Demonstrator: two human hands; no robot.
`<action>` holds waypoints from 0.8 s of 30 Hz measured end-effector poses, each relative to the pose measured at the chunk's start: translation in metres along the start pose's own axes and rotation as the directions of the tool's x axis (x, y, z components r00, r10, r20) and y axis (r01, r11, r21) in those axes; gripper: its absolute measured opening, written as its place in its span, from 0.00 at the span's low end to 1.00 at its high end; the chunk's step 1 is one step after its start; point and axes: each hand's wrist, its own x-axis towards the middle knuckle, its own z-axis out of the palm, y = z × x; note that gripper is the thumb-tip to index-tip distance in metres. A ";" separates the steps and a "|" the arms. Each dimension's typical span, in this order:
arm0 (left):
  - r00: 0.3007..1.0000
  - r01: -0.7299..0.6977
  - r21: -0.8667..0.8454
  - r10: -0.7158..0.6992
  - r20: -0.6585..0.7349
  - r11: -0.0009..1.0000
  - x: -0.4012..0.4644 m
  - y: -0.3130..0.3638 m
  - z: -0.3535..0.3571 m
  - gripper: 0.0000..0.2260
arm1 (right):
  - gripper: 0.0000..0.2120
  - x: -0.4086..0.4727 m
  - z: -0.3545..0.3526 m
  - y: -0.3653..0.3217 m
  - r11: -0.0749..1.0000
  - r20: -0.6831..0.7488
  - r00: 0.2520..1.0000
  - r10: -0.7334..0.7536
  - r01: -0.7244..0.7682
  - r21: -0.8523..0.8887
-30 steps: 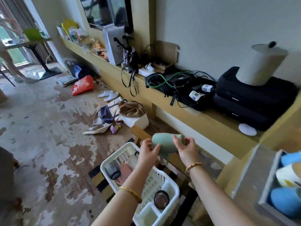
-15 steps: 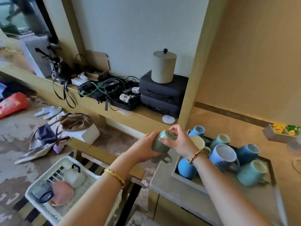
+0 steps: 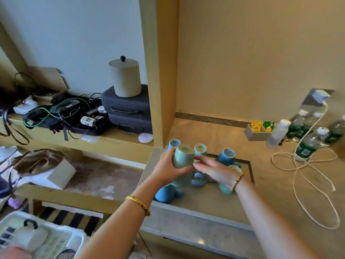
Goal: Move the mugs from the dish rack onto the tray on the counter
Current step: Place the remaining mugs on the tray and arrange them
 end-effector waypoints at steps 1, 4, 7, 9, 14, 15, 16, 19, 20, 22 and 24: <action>1.000 -0.006 -0.027 0.006 -0.012 1.000 0.003 0.000 0.008 0.23 | 0.16 -0.003 -0.004 0.008 0.991 0.033 0.998 0.045 -0.040 -0.131; 0.999 -0.030 -0.053 0.031 0.029 0.998 0.008 -0.001 0.032 0.25 | 0.19 -0.005 -0.008 0.030 0.863 -0.069 0.992 0.110 -0.130 -0.489; 0.991 -0.066 0.033 0.062 0.120 0.997 0.007 -0.008 0.057 0.26 | 0.17 -0.006 -0.008 0.053 0.755 -0.174 0.976 0.131 -0.212 -0.621; 0.985 -0.084 0.090 0.069 0.160 0.992 0.007 -0.015 0.069 0.27 | 0.16 -0.008 -0.010 0.070 0.748 -0.185 0.968 0.170 -0.249 -0.615; 0.966 -0.107 0.230 0.047 0.255 0.967 0.010 -0.035 0.081 0.32 | 0.12 -0.003 -0.004 0.104 0.711 -0.226 0.965 0.134 -0.253 -0.656; 0.964 -0.105 0.248 0.037 0.263 0.963 0.011 -0.040 0.081 0.32 | 0.12 -0.001 -0.001 0.110 0.707 -0.233 0.965 0.122 -0.249 -0.661; 0.963 -0.098 0.270 0.022 0.270 0.958 0.011 -0.044 0.083 0.33 | 0.11 0.000 0.002 0.112 0.697 -0.239 0.964 0.119 -0.252 -0.671; 0.963 -0.081 0.376 -0.025 0.269 0.923 0.011 -0.056 0.089 0.35 | 0.11 0.004 0.009 0.122 0.664 -0.252 0.959 0.130 -0.273 -0.696; 0.963 -0.093 0.410 -0.023 0.269 0.907 0.011 -0.058 0.092 0.35 | 0.11 0.005 0.010 0.126 0.647 -0.256 0.956 0.145 -0.288 -0.706; 0.958 -0.128 0.474 -0.015 0.286 0.871 0.012 -0.060 0.097 0.35 | 0.11 0.005 0.012 0.132 0.610 -0.265 0.950 0.165 -0.310 -0.730; 0.949 -0.150 0.533 -0.031 0.314 0.833 0.012 -0.060 0.101 0.34 | 0.11 0.006 0.011 0.138 0.580 -0.264 0.946 0.185 -0.322 -0.748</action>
